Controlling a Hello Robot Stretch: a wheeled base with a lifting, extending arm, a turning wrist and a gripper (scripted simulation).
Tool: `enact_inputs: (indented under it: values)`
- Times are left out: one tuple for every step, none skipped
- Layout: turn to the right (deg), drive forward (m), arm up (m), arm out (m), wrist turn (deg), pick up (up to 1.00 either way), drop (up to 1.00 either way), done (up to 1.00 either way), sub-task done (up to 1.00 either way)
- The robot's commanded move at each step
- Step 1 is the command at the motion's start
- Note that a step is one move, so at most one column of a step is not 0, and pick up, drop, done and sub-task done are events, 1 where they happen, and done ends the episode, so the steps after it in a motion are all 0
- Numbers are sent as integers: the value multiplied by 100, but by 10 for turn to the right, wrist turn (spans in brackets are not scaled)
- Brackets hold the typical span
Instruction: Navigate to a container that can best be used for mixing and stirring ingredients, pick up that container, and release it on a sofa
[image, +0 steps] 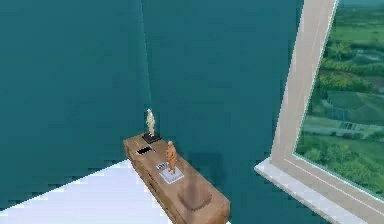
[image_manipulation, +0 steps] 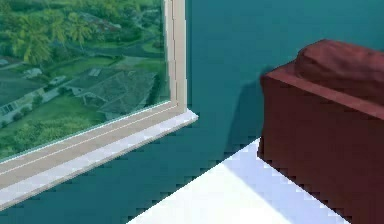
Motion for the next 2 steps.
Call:
enact_inputs:
  values:
    - [0, 30, 0, 0, 0, 0, 0, 0, 0]
    - [-450, 0, 0, 0, 0, 0, 0, 0, 0]
